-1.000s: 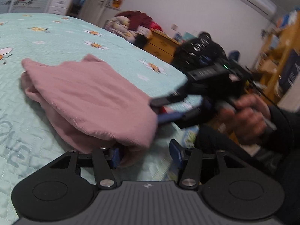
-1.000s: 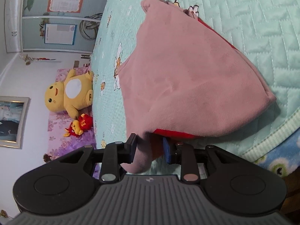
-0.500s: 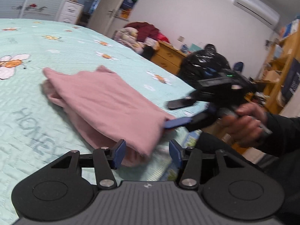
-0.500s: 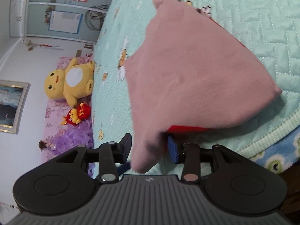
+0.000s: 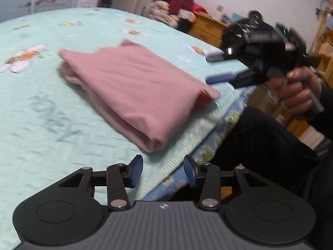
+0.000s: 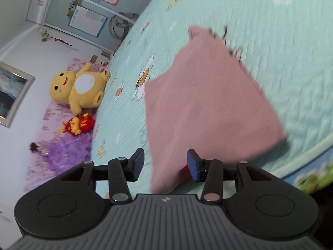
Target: Fold clothes
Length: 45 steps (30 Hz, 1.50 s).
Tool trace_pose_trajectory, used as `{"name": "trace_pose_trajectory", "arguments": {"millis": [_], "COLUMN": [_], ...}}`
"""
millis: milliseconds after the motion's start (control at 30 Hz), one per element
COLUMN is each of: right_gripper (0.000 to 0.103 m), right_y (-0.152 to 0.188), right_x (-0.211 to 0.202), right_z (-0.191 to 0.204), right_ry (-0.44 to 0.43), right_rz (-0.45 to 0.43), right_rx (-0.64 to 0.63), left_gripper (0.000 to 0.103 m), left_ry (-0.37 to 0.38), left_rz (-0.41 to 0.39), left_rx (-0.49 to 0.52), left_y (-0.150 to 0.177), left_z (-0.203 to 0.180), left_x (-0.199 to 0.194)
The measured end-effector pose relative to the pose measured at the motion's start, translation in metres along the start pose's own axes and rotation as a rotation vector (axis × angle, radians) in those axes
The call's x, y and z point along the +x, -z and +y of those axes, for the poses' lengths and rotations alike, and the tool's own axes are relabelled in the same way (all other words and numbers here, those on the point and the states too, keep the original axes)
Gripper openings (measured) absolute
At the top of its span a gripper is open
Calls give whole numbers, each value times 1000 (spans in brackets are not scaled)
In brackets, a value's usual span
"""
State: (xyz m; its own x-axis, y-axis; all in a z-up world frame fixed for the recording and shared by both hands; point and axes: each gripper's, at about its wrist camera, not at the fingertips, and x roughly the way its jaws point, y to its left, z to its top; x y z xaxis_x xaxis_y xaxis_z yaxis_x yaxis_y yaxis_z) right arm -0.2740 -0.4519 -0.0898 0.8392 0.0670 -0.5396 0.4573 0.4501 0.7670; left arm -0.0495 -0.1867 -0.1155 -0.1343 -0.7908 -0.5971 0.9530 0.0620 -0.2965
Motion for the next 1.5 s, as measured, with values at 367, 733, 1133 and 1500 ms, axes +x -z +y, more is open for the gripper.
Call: {"name": "trace_pose_trajectory", "arguments": {"millis": [367, 733, 1133, 1500], "right_gripper": [49, 39, 37, 38], "right_y": [19, 28, 31, 28], "right_x": [-4, 48, 30, 6], "right_z": [-27, 16, 19, 9], "right_ry": [181, 224, 311, 355], "right_rz": [26, 25, -27, -38], "right_rx": [-99, -511, -682, -659], "left_gripper": [57, 57, 60, 62], "left_ry": [-58, -177, -243, -300], "left_rz": [44, 109, 105, 145], "left_rx": [-43, -66, -44, -34], "left_y": [-20, -23, -41, -44], "left_z": [-23, -24, -40, -51], "left_x": [46, 65, 67, 62]}}
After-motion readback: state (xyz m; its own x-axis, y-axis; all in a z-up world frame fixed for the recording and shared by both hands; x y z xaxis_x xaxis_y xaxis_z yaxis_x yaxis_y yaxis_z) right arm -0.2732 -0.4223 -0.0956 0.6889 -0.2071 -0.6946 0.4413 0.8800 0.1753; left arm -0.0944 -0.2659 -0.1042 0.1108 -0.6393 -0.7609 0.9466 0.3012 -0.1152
